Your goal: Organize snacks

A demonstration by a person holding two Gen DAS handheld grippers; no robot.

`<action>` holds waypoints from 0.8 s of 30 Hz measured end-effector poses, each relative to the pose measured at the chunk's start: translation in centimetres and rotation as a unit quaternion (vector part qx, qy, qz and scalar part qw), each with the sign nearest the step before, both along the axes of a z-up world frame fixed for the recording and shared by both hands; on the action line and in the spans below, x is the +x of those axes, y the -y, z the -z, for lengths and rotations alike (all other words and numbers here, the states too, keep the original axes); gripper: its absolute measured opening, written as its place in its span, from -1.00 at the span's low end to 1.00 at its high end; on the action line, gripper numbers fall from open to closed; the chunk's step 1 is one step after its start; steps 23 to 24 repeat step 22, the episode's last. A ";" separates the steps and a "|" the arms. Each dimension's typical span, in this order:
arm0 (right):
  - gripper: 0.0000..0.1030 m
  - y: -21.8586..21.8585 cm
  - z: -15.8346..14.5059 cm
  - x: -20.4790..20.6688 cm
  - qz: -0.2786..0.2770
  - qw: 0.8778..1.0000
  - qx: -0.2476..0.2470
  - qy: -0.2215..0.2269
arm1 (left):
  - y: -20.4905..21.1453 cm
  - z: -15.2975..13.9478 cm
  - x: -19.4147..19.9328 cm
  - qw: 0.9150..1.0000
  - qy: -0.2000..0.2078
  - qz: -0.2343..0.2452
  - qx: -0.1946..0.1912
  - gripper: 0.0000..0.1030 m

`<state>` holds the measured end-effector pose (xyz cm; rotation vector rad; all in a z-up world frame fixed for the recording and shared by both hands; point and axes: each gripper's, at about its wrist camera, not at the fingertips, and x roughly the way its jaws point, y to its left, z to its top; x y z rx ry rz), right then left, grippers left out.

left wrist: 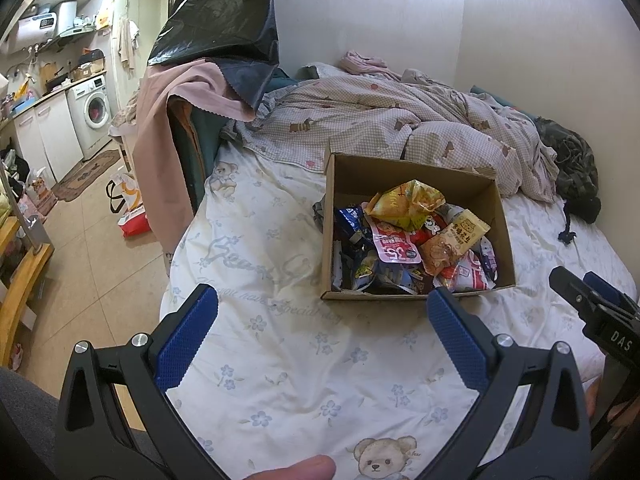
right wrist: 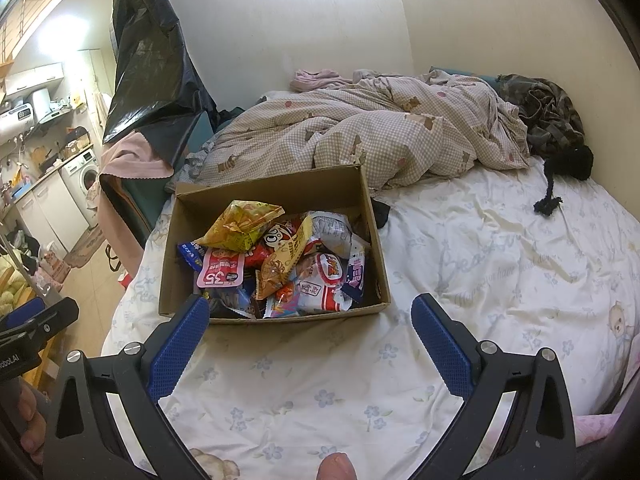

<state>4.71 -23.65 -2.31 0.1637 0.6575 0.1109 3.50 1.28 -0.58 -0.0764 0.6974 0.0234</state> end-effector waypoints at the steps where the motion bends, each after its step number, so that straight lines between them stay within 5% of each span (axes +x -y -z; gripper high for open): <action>1: 1.00 0.0 0.0 0.0 0.000 1.000 0.002 0.001 | 0.0 0.1 0.0 1.000 0.000 0.001 0.000 1.00; 24: 1.00 -0.3 0.0 -0.1 -0.004 1.000 0.000 0.004 | 0.4 0.3 -0.2 1.000 0.004 0.004 0.002 1.00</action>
